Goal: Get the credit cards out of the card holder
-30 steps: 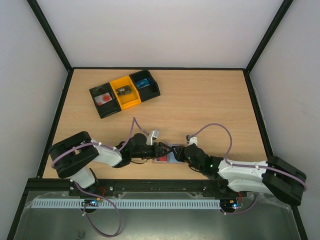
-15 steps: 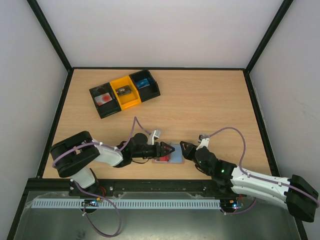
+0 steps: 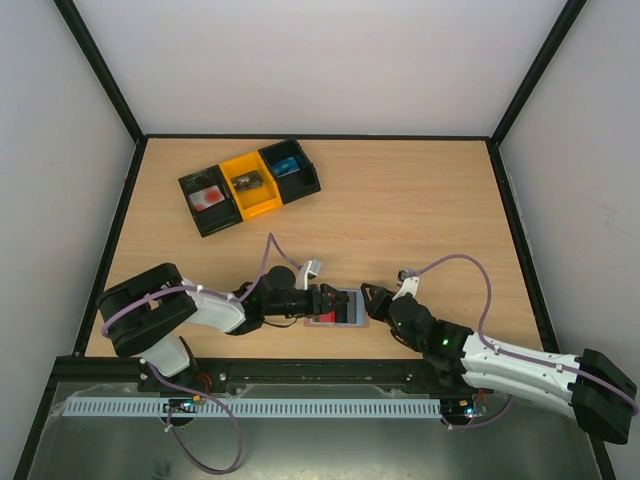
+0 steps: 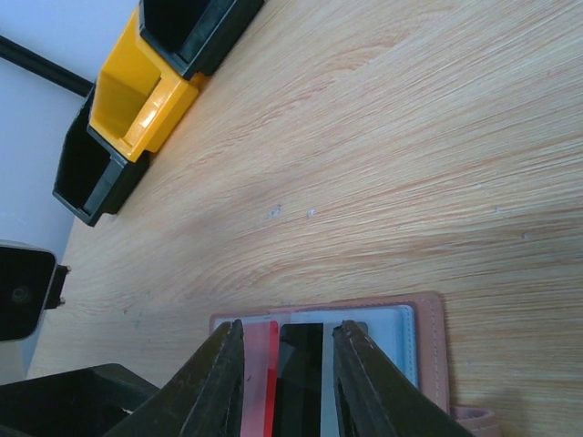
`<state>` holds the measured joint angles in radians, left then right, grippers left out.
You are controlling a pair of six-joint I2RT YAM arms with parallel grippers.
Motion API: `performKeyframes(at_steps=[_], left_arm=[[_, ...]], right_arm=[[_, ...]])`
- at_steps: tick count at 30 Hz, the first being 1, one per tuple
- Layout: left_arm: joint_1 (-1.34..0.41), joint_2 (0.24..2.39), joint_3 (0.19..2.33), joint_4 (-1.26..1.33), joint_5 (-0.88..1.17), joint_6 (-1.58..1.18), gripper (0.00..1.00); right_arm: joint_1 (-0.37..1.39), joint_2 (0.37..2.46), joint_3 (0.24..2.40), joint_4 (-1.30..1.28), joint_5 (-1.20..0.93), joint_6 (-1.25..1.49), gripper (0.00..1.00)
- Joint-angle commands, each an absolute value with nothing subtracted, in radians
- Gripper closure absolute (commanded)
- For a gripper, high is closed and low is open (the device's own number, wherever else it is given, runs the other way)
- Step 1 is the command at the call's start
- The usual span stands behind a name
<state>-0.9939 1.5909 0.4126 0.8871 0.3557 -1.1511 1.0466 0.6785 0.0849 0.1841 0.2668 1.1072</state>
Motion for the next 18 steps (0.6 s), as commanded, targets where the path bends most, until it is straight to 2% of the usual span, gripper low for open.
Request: performKeyframes(at_steps=[1,18], left_arm=[[-0.992,1.564,0.422,0.847,0.314,-1.117,0.41],[-0.95,1.642,0.366,0.888,0.31,-1.117,0.44]], right_arm=[[1.049,0.702,0.075,0.199,0.27,1.103,0.72],[1.048,0.99,0.127,0.324,0.129,1.063,0.73]])
